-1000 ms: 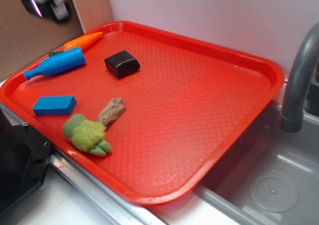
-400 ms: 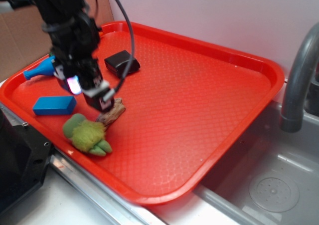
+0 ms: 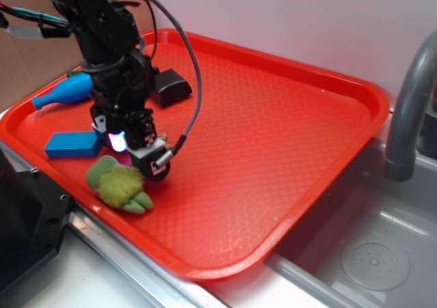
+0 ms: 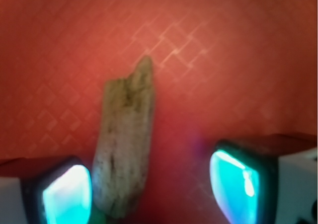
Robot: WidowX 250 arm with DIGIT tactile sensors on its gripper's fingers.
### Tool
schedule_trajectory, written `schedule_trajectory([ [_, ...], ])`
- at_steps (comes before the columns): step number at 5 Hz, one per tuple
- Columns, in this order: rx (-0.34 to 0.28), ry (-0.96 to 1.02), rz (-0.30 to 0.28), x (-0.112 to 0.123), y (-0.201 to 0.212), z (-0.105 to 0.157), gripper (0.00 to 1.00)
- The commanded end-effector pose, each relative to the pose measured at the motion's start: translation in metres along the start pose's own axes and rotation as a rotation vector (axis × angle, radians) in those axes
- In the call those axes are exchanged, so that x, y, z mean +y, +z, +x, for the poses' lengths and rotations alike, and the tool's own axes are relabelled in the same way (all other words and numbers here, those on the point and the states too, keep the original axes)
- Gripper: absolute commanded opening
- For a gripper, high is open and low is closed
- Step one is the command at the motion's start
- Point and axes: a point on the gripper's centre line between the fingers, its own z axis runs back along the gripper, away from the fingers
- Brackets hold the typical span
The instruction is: Grab the wood chip.
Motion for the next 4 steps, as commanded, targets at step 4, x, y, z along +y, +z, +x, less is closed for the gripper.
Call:
schedule_trajectory([
  [4,0.009,-0.113,-0.012,-0.017,0.002,0.004,0.0],
])
